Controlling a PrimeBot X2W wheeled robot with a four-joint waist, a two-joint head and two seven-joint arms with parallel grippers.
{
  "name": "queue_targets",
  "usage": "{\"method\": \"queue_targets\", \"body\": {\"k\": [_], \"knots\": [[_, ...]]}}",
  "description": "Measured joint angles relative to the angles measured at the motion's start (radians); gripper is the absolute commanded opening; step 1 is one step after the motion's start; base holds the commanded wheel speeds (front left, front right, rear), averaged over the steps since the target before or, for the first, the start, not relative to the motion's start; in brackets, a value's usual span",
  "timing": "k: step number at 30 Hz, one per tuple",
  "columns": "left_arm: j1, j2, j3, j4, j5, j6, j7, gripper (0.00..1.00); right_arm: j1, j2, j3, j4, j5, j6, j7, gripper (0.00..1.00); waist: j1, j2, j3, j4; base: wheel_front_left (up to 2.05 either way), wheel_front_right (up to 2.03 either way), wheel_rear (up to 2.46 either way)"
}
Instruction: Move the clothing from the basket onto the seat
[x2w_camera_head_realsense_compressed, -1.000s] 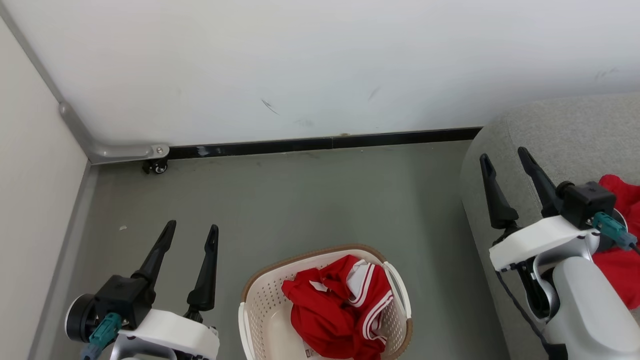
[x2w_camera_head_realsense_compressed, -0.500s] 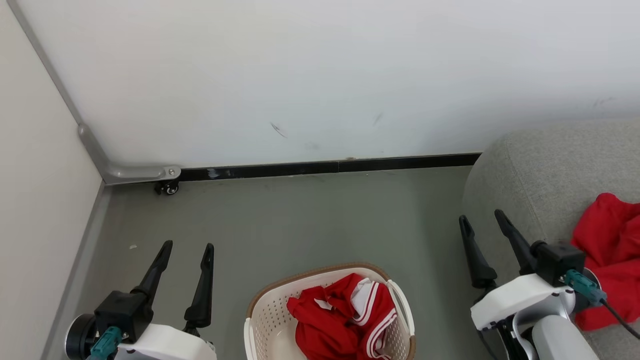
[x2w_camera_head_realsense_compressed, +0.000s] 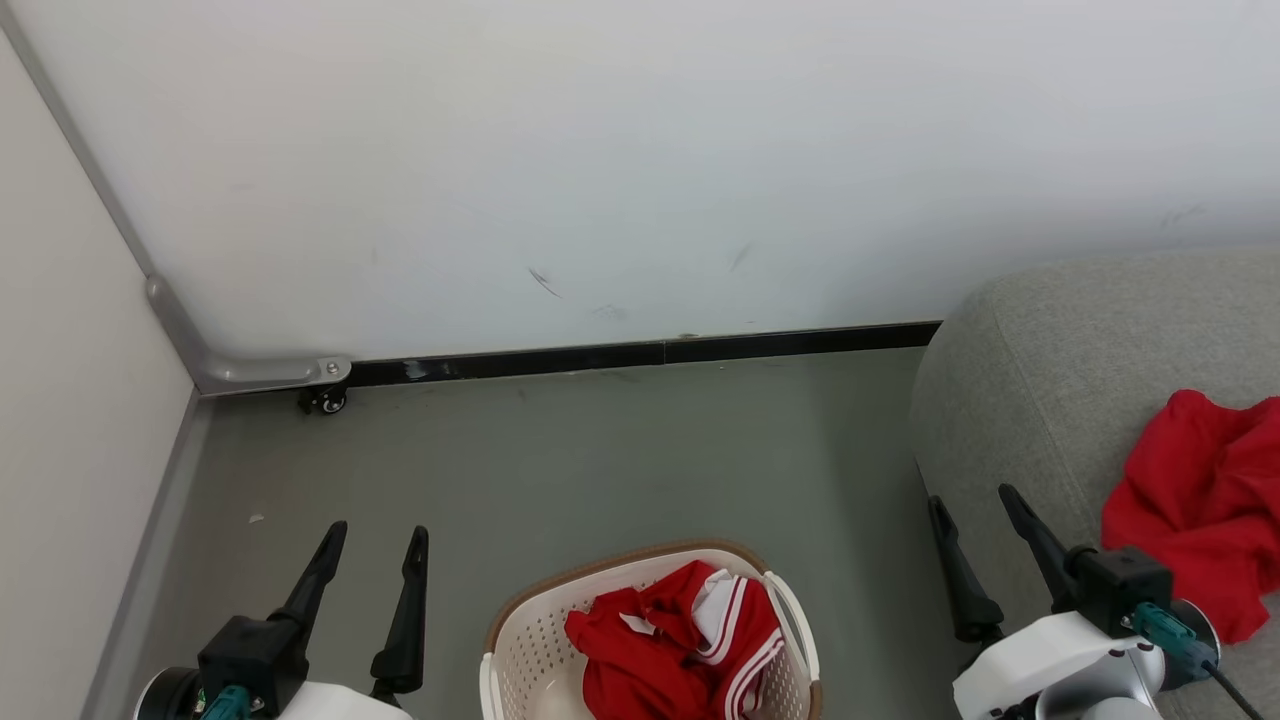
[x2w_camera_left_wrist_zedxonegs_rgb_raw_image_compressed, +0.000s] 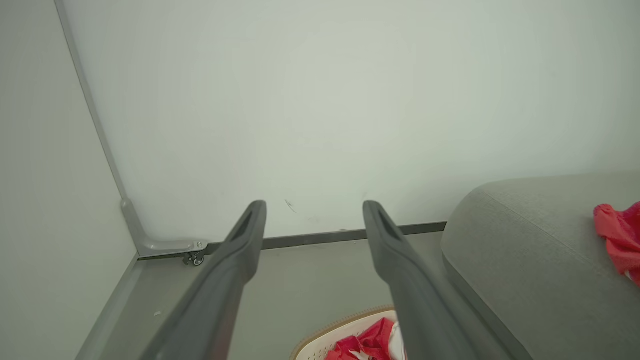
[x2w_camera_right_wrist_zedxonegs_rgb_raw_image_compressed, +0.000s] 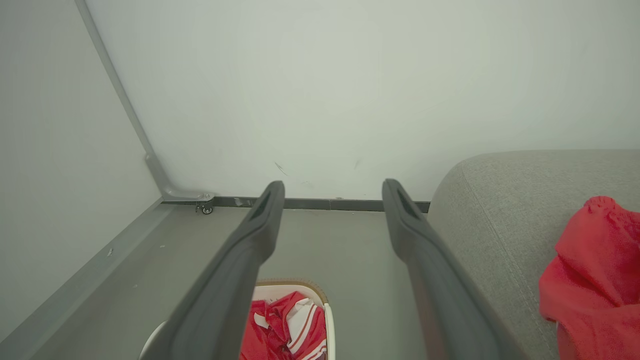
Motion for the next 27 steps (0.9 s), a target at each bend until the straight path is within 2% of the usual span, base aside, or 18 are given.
{"method": "queue_targets", "body": {"k": [27], "knots": [[0.003, -0.007, 0.008, -0.02, 0.033, 0.007, -0.001, 1.0, 0.088, 0.003, 0.027, -0.145, 0.059, 0.0, 0.041, 1.0, -0.0001, 0.0, 0.018, -0.024, 0.0, 0.0, 0.0]]}}
